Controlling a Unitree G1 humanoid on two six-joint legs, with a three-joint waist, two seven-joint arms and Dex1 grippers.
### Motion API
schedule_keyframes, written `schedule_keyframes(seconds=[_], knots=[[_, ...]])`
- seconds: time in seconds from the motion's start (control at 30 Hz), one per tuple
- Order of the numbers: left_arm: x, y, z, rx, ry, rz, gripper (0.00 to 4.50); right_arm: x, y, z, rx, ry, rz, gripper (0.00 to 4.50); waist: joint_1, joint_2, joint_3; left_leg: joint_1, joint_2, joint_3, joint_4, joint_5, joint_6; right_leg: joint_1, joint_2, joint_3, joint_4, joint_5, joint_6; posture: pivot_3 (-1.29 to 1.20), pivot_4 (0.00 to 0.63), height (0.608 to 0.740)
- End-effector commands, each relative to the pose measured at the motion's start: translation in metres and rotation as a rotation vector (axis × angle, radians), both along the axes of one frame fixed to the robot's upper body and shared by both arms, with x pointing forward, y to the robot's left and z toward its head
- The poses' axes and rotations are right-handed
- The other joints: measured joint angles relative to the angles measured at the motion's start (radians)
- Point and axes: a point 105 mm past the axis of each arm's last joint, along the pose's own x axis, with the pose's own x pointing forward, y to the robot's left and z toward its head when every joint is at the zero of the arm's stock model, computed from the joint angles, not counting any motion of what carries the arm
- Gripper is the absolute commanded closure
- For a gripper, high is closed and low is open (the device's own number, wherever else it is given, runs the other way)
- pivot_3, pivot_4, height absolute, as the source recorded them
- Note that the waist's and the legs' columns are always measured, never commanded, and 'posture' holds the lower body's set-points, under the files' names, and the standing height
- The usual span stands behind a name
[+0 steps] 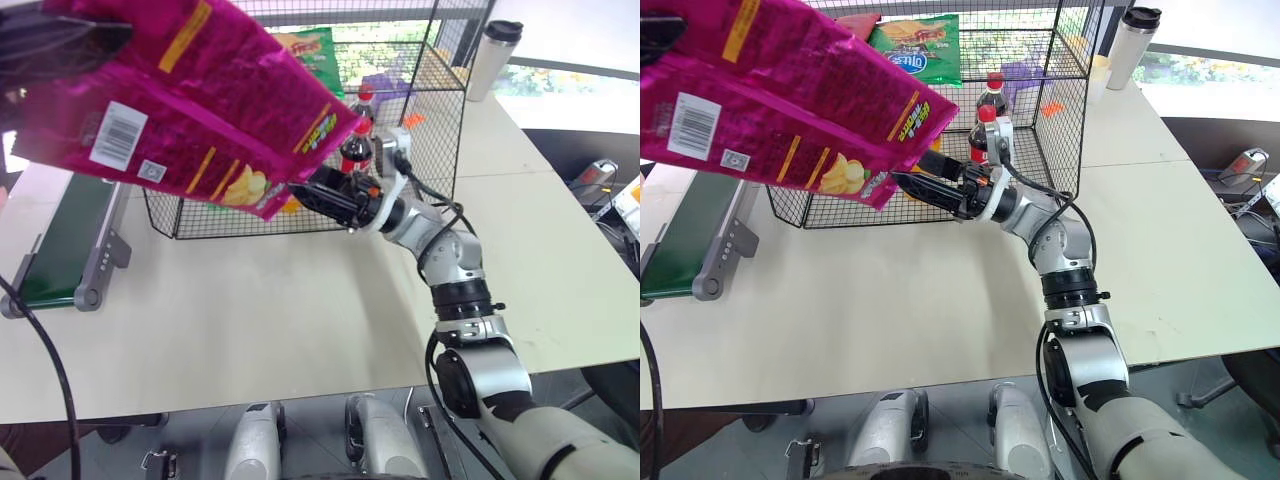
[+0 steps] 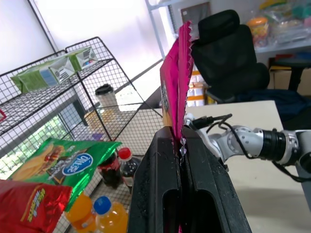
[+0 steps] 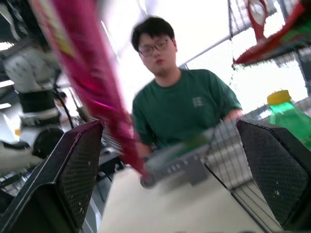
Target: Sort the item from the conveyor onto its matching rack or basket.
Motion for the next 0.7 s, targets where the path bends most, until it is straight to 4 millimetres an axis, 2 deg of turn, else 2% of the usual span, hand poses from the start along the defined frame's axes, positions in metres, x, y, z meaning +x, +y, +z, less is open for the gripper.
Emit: schedule_keyframes(seconds=[0.03,0.27,0.37,0.47,0.5,0.6,0.7], knots=[[0.0,-0.004,0.005,-0.015,-0.041,-0.023,4.44,-0.015,0.001,0.034,0.068,-0.117,0.025,0.0,0.001,0.0,0.0,0.0,0.0,0.0,0.0,0.0,0.0,0.0,0.0,0.0,0.0,0.0,0.0,0.0,0.15,0.74],[0.009,-0.006,-0.003,-0.053,-0.023,-0.051,4.44,-0.025,0.006,0.043,0.093,-0.121,0.044,0.0,-0.003,0.0,0.0,0.0,0.0,0.0,0.0,0.0,0.0,0.0,0.0,0.0,0.0,0.0,0.0,0.0,0.15,0.74],[0.014,-0.006,-0.005,-0.071,-0.022,-0.048,4.5,-0.024,0.006,0.045,0.11,-0.11,0.034,0.85,-0.003,0.0,0.0,0.0,0.0,0.0,0.0,0.0,0.0,0.0,0.0,0.0,0.0,0.0,0.0,0.0,0.15,0.74],[0.018,-0.005,-0.007,-0.083,-0.019,-0.042,4.5,-0.023,0.006,0.045,0.111,-0.108,0.025,2.3,-0.001,0.0,0.0,0.0,0.0,0.0,0.0,0.0,0.0,0.0,0.0,0.0,0.0,0.0,0.0,0.0,0.15,0.74],[0.019,-0.004,-0.008,-0.086,-0.017,-0.038,4.5,-0.023,0.006,0.045,0.11,-0.109,0.023,2.95,-0.001,0.0,0.0,0.0,0.0,0.0,0.0,0.0,0.0,0.0,0.0,0.0,0.0,0.0,0.0,0.0,0.15,0.74],[0.024,0.0,-0.011,-0.098,-0.005,-0.019,4.5,-0.025,0.004,0.046,0.098,-0.117,0.02,4.45,-0.002,0.0,0.0,0.0,0.0,0.0,0.0,0.0,0.0,0.0,0.0,0.0,0.0,0.0,0.0,0.0,0.15,0.74],[0.029,0.005,-0.013,-0.109,0.012,0.005,3.59,-0.027,-0.001,0.046,0.08,-0.125,0.011,4.5,-0.002,0.0,0.0,0.0,0.0,0.0,0.0,0.0,0.0,0.0,0.0,0.0,0.0,0.0,0.0,0.0,0.15,0.74]])
